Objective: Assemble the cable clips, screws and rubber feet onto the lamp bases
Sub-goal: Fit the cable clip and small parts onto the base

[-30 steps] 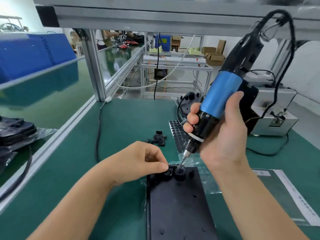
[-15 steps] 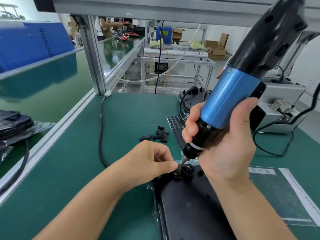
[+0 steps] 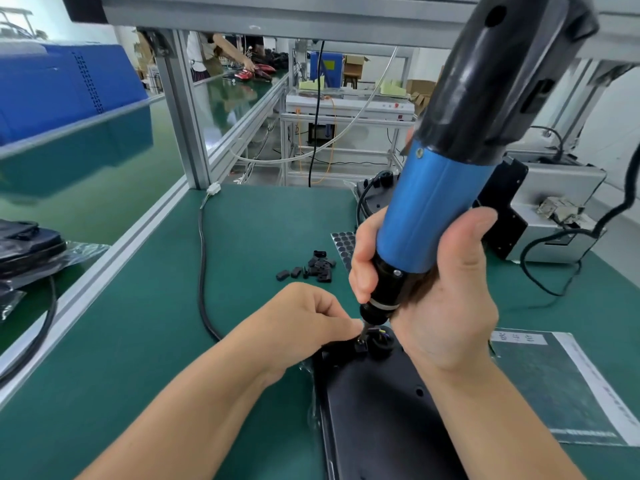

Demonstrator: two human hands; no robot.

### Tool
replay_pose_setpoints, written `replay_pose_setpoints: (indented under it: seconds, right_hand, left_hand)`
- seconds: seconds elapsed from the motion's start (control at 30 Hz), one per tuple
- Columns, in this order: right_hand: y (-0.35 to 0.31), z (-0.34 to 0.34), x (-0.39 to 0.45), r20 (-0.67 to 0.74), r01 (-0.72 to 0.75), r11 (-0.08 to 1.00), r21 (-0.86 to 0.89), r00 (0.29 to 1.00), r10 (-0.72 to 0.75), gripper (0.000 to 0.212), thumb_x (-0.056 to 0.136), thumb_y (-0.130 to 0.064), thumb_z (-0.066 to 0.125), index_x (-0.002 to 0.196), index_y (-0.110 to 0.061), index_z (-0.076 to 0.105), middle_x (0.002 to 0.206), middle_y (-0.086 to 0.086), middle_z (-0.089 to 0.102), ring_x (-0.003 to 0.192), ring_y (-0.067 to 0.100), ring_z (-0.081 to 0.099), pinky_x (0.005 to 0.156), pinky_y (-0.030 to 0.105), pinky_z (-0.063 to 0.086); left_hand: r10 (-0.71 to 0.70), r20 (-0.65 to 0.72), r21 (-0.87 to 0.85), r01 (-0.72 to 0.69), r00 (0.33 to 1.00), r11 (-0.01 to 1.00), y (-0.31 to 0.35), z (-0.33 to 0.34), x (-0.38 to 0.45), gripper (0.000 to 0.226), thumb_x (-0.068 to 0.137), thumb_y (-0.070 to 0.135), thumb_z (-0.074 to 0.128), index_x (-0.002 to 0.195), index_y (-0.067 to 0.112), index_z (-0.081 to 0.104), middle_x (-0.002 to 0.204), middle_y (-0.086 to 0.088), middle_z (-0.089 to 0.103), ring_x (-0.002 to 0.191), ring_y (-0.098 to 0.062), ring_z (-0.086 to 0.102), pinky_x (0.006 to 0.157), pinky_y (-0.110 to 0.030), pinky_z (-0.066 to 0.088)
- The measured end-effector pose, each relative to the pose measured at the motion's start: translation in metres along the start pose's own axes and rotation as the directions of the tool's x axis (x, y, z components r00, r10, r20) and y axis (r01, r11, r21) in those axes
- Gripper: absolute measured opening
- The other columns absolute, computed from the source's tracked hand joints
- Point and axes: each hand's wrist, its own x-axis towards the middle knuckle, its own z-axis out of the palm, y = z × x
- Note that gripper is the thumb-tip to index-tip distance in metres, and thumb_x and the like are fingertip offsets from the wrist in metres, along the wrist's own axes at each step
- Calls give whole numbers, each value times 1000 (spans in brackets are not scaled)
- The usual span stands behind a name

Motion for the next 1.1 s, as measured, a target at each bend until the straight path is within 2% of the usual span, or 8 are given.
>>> replay_pose_setpoints:
  seconds: [0.1,0.2,0.37,0.57,0.7,0.8,0.93,1.1]
  right_hand:
    - [-1,1,-1,24,22,1000,-16,999,-22,95,79,-70,55,106,20,38,72,15,56,47,27,48,49,28,41]
    - [-2,0,0,37,62,997,-35,997,-61,89,82,-68,53,105,17,39,72,17,56,47,29,48,49,29,41]
    - [-2,-4,-1,40,118,989,-95,993,-114,73,88,-64,49,101,8,44,73,18,55,46,31,47,47,34,41]
    - [-1,-9,-1,48,103,987,-120,994,-98,72,87,-65,48,98,5,46,72,19,55,47,30,48,47,31,41]
    - [-3,-10,-1,77,105,987,-124,992,-96,69,88,-65,47,100,3,47,72,20,55,46,30,48,48,29,41]
    - [-4,-11,-1,104,115,985,-128,989,-102,65,90,-63,47,104,0,48,71,16,56,44,29,48,49,29,41]
    - [-4,-13,0,137,120,985,-128,985,-102,57,92,-60,47,103,-5,49,71,18,55,44,26,49,48,26,42]
    - [-7,-18,0,142,119,984,-134,985,-99,53,92,-60,46,102,-9,51,71,17,55,45,24,51,48,26,42]
  left_hand:
    - [66,-8,190,-64,998,980,4,1,0,43,82,22,69,42,29,55,44,14,42,46,-5,38,51,-13,33]
    - [126,-16,326,-114,992,939,10,4,2,46,85,21,64,42,35,54,37,15,39,40,-3,37,42,-10,30]
    - [146,-42,284,-129,988,950,9,11,8,46,84,18,66,42,33,55,42,15,41,45,-2,36,46,-13,33]
    - [193,-31,261,-179,981,949,9,12,5,43,83,18,67,47,40,59,46,19,50,47,3,44,48,-6,36]
    - [209,18,281,-206,978,938,12,11,4,38,85,20,65,52,37,58,53,18,51,54,0,45,56,-12,40]
    - [195,103,310,-217,975,926,14,8,3,27,89,23,62,63,26,55,69,6,55,66,-8,47,69,-28,47]
    - [214,192,318,-268,958,909,15,3,1,24,91,23,63,70,34,57,68,27,59,62,7,50,65,-9,42]
    - [297,164,337,-336,941,879,13,11,0,34,91,16,63,66,37,53,63,35,56,56,7,50,59,-6,38]
